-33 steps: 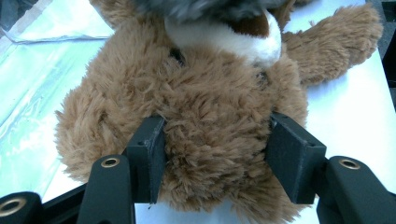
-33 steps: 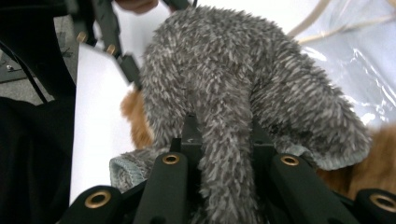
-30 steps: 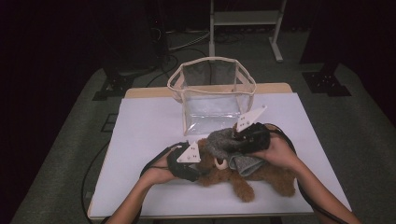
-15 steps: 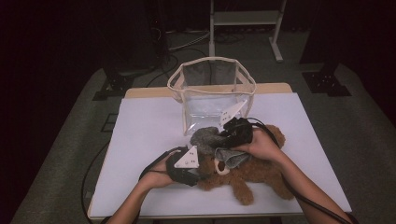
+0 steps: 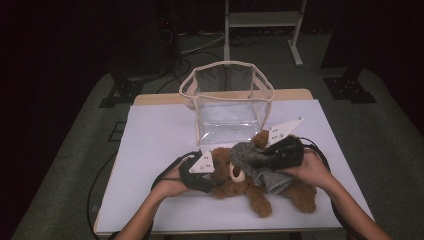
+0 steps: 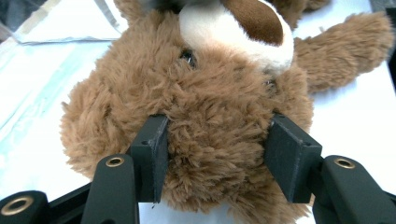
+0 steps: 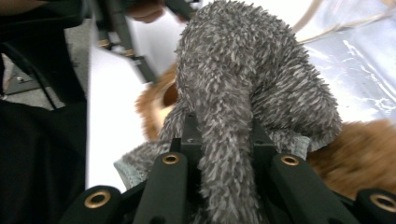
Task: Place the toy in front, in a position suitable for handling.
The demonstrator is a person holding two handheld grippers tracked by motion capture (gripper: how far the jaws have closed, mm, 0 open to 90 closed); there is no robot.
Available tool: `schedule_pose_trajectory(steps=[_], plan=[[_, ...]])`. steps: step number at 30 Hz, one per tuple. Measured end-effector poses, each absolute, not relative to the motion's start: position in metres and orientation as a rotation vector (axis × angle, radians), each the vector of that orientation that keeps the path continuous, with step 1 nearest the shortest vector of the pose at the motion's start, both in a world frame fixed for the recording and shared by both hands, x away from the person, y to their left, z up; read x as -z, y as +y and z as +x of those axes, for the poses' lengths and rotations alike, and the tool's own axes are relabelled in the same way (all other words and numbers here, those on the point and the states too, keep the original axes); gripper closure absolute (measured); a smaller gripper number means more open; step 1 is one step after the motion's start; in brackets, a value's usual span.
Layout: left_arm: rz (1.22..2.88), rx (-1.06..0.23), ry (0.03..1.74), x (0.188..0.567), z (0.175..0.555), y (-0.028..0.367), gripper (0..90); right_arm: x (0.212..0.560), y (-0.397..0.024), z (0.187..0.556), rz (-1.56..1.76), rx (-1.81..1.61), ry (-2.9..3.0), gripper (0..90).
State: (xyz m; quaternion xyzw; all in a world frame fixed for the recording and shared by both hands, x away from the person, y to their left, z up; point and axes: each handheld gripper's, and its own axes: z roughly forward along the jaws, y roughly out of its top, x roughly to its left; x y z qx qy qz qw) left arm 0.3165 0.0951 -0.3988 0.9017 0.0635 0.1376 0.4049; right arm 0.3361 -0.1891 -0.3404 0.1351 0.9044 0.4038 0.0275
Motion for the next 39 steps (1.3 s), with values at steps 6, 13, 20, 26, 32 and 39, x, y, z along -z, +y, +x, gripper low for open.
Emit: schedule_pose_trajectory(steps=[6,13,20,26,32,39], plan=[[2.268,-0.371,0.205,0.396,0.324,0.093,43.2,0.350,-0.190,0.325,0.407,-1.221,2.779,74.0],[2.251,-0.384,0.215,0.391,0.327,0.102,42.2,0.358,-0.189,0.349,0.466,-1.217,2.736,74.2],[2.251,-0.379,0.215,0.398,0.331,0.101,43.7,0.350,-0.183,0.356,0.468,-1.256,2.695,74.2],[2.266,-0.395,0.216,0.396,0.337,0.095,43.9,0.342,-0.155,0.349,0.363,-1.232,2.706,74.2],[2.251,-0.385,0.220,0.395,0.335,0.105,43.3,0.354,-0.171,0.353,0.427,-1.209,2.717,74.3],[2.265,-0.386,0.221,0.402,0.331,0.111,45.3,0.357,-0.182,0.351,0.462,-1.227,2.724,74.3]])
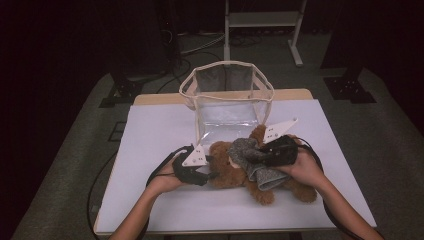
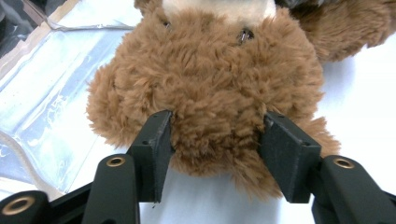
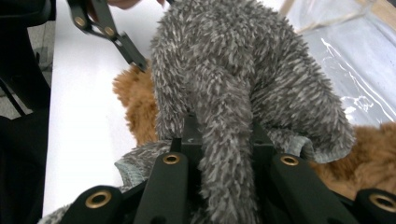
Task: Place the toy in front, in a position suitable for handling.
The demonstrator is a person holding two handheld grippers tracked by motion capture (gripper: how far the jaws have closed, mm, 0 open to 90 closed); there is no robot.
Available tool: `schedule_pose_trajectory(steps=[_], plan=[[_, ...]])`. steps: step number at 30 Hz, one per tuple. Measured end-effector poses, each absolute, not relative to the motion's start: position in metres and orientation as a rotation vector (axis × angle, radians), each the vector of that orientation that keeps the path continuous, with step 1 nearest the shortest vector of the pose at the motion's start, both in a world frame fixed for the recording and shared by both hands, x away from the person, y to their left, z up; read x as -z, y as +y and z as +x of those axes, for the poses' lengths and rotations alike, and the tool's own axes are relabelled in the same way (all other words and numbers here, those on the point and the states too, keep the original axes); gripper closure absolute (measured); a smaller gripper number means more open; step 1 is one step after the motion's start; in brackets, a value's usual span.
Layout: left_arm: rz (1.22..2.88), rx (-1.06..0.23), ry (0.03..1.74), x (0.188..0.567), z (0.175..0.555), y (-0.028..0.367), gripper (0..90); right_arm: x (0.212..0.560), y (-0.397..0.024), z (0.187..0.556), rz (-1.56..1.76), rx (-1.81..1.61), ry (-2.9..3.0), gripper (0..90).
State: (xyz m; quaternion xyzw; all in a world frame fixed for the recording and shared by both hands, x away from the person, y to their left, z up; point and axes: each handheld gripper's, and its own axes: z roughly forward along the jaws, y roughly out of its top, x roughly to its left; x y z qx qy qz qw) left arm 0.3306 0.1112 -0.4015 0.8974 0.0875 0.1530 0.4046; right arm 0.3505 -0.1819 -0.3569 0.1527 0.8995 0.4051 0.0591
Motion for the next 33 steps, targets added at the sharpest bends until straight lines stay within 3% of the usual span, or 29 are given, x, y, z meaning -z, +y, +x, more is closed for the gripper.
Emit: schedule_pose_trajectory(steps=[13,23,33], plan=[[2.285,-0.390,0.234,0.399,0.343,0.098,46.4,0.345,-0.142,0.341,0.302,-1.235,2.734,74.3],[2.263,-0.356,0.259,0.405,0.337,0.114,47.1,0.358,-0.167,0.345,0.400,-1.137,2.738,74.5],[2.255,-0.355,0.251,0.407,0.337,0.108,50.2,0.353,-0.161,0.341,0.389,-1.168,2.731,74.6]])
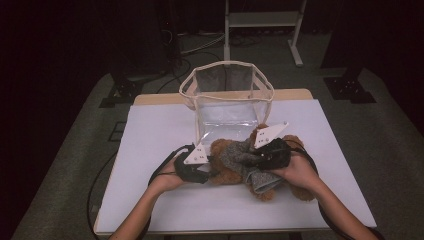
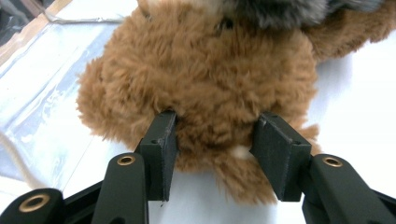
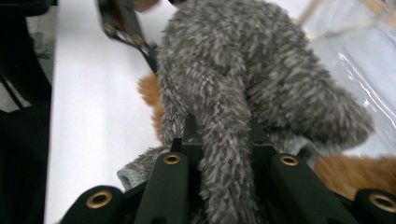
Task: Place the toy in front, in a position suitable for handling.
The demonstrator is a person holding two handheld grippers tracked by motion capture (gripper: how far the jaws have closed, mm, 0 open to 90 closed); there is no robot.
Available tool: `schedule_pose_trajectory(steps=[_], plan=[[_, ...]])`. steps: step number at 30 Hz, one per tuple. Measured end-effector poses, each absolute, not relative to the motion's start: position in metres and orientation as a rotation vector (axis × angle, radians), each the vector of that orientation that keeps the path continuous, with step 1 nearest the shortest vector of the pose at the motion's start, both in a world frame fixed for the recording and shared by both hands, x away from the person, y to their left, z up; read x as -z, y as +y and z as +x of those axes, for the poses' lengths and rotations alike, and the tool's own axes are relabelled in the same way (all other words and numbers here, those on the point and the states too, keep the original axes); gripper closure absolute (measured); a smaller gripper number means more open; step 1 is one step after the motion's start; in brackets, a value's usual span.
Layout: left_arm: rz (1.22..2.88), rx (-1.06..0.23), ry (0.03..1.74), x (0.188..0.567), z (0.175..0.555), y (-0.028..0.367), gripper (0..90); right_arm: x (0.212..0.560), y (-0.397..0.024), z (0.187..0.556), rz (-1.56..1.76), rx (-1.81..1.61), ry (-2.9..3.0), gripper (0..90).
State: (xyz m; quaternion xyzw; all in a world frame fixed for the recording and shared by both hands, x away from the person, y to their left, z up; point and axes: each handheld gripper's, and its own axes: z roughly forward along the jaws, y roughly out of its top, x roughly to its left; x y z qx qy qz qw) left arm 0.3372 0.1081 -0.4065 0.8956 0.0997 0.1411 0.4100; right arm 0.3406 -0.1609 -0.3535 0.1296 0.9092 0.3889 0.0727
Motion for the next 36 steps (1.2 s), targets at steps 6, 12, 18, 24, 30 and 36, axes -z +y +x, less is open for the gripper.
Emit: schedule_pose_trajectory(steps=[6,12,18,24,30,36], plan=[[2.247,-0.344,0.252,0.406,0.339,0.105,50.7,0.347,-0.140,0.336,0.322,-1.226,2.750,74.6],[2.250,-0.337,0.247,0.406,0.339,0.104,50.6,0.357,-0.122,0.338,0.286,-1.195,2.783,74.6],[2.234,-0.325,0.241,0.407,0.338,0.106,50.6,0.359,-0.133,0.337,0.304,-1.177,2.798,74.9],[2.240,-0.321,0.241,0.408,0.337,0.103,50.6,0.346,-0.143,0.343,0.327,-1.189,2.754,74.7],[2.263,-0.312,0.197,0.407,0.330,0.104,50.5,0.333,-0.155,0.358,0.407,-1.192,2.691,74.5],[2.199,-0.328,0.202,0.398,0.333,0.108,47.0,0.345,-0.168,0.362,0.469,-1.173,2.734,74.5]])
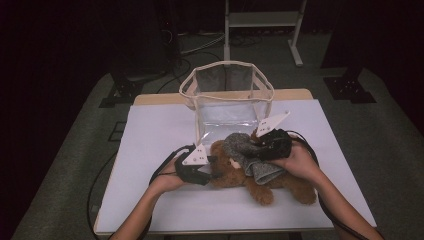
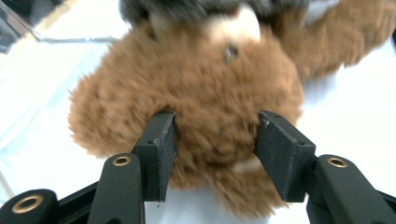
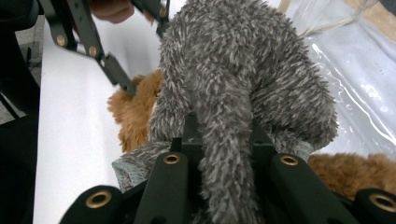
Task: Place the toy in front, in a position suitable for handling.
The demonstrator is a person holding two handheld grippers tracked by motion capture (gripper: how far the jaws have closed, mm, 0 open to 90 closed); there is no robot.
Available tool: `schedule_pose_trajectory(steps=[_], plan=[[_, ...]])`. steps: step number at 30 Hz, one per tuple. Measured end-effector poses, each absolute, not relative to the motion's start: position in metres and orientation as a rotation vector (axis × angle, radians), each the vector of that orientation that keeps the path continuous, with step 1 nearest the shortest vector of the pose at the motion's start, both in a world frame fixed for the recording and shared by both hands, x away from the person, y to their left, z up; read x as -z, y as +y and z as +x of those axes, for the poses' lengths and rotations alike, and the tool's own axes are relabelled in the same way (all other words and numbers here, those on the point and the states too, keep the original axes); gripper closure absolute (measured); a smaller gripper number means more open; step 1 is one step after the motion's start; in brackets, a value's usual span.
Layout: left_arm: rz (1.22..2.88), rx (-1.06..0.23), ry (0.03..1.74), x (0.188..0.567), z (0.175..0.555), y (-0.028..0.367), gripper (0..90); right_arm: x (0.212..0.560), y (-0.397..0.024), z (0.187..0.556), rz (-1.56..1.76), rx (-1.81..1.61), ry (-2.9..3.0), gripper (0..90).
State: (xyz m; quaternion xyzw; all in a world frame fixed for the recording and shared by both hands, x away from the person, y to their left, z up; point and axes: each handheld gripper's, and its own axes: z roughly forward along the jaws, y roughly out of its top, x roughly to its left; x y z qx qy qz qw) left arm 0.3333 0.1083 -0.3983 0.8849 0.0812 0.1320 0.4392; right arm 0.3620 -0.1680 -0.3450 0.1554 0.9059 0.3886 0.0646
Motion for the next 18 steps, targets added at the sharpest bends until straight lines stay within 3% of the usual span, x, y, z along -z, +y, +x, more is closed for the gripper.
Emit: schedule_pose_trajectory(steps=[18], plan=[[2.245,-0.268,0.112,0.401,0.324,0.099,48.6,0.339,-0.132,0.380,0.401,-1.209,2.790,74.1]])
